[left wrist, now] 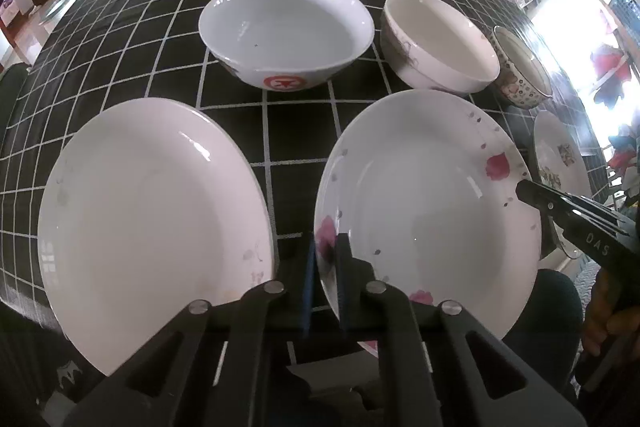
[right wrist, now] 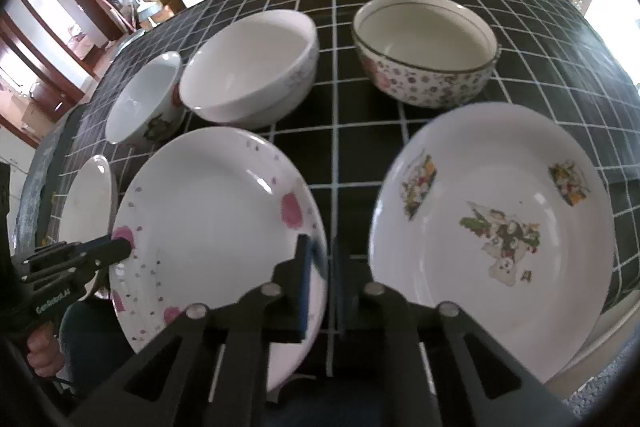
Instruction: Organize plates and bowls
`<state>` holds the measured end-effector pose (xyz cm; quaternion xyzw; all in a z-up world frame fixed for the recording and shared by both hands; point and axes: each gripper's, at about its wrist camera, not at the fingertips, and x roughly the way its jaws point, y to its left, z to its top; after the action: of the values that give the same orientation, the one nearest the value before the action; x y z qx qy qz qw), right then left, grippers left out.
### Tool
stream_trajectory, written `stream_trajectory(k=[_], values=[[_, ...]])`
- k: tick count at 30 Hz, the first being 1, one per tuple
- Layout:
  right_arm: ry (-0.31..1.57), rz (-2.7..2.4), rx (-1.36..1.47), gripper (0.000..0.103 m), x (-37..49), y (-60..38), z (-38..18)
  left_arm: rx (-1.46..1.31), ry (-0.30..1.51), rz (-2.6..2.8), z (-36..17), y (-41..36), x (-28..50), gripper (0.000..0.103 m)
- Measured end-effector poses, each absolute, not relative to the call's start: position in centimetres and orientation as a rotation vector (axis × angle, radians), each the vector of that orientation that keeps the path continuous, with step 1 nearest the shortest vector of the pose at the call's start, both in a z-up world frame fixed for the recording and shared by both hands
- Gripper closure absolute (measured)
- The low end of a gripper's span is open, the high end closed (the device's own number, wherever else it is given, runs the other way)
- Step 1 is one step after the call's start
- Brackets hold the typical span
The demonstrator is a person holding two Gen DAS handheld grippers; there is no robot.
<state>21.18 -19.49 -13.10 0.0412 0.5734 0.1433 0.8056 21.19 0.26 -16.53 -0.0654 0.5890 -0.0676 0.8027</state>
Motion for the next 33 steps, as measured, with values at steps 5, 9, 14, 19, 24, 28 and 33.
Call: stream_trajectory(k=[5,9,14,19,24,28,33], values=[[1.224,0.295,0.070,0.092,21.0,-19.5,-13.0,-0.127,1.263,-0.142,-16.5,0.1,21.2,0.095],[1.228,0.282,0.059,0.092,21.2,-19.4,-12.9,-0.121,1.262,-0.145,-16.4,0.0,21.2,0.095],[1.224,0.273,0.047,0.091,21.4,-18.7,-12.9,-0.090,1.261,-0.141,-16.5,-0.5,21.3,0.095],[1.252,0.257,0.112,0.091,21.7,-19.1,-12.9,-0.104,1.271,-0.132,-16.4,-0.3,21.2,0.095],[1.223,0.256,0.115,0.091,21.3,-19.1,-11.5,-0.126,1.251,-0.137,-15.4,0.3,20.7,0.095],[1.196,0.256,0.107,0.091,21.0,-18.9,-10.3,-0.129,1.225,-0.136,-14.0,0.8,20.3,0.095],[1.171,0.278,0.109,0.091,20.7,-17.9,-8.6,-0.122,1.166,-0.118,-11.7,2.3,19.6,0.095]])
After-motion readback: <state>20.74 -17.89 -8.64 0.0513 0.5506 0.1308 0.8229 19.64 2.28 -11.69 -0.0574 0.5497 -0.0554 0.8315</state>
